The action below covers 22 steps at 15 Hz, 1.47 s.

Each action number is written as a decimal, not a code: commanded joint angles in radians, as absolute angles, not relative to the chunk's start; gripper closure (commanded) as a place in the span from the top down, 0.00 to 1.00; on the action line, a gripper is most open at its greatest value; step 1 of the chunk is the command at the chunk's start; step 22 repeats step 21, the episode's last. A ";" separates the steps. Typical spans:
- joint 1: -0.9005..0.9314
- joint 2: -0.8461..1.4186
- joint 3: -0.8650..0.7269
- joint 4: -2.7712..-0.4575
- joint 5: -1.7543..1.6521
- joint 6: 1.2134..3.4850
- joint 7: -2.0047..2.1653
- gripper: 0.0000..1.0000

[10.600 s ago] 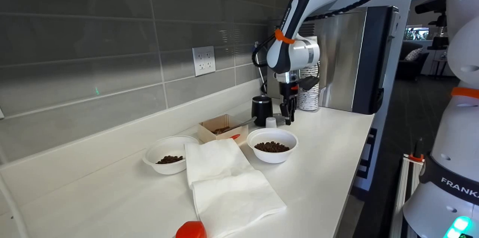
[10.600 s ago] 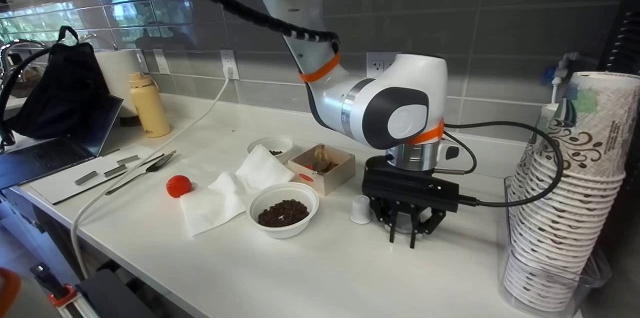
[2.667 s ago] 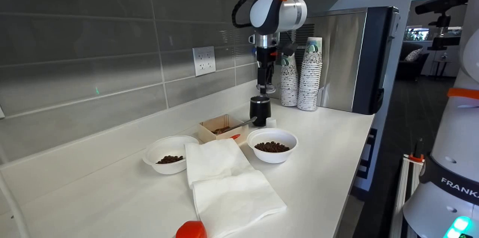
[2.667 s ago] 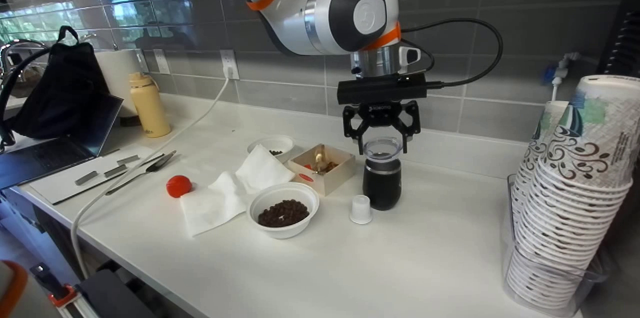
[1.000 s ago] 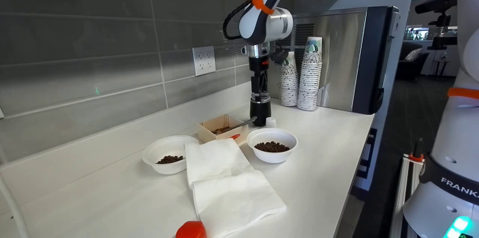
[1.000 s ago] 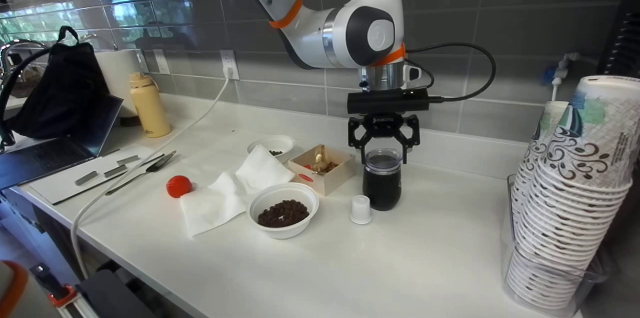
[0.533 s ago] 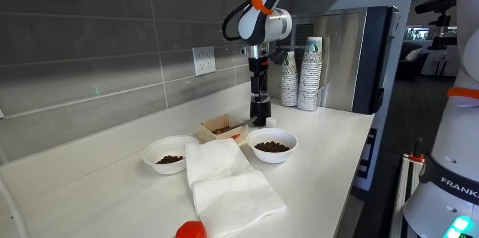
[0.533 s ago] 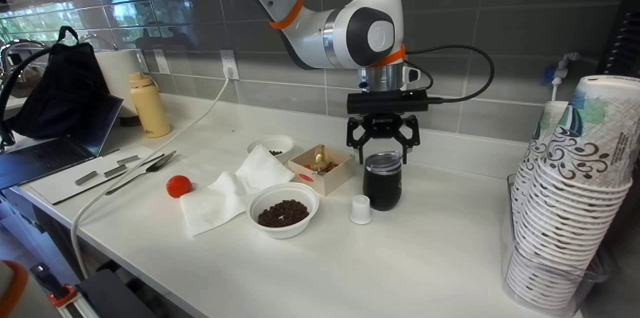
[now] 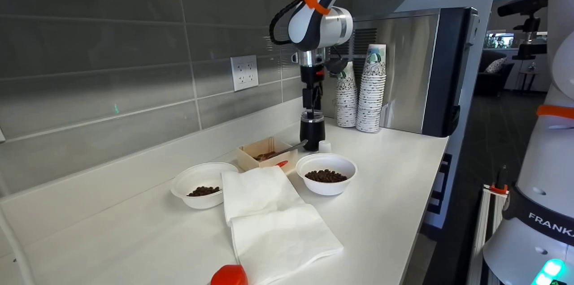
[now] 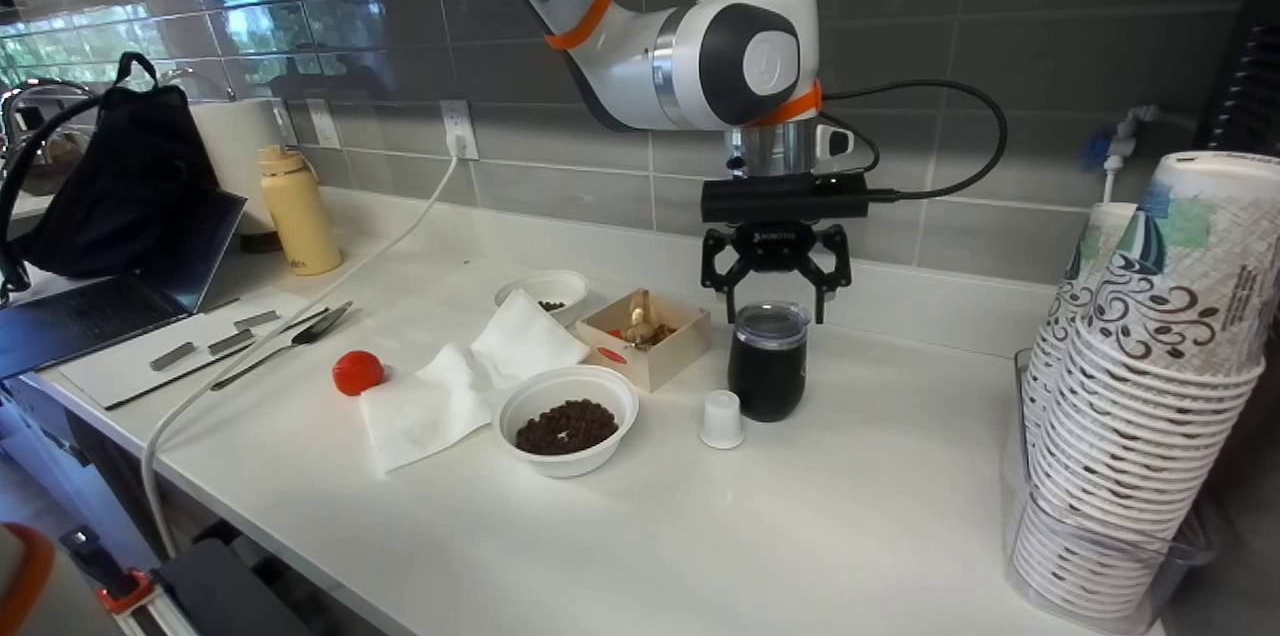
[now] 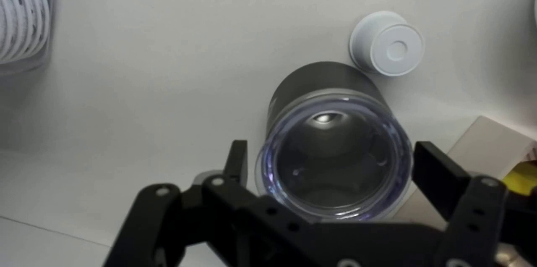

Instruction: Put the lid on the coffee mug

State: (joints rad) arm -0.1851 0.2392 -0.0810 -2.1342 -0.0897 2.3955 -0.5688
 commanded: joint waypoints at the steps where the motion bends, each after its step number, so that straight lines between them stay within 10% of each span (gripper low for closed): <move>1: -0.206 0.150 -0.081 -2.204 -0.058 2.412 -0.596 1.00; 22: -0.176 -0.347 -0.204 -2.727 -0.054 2.567 -0.570 1.00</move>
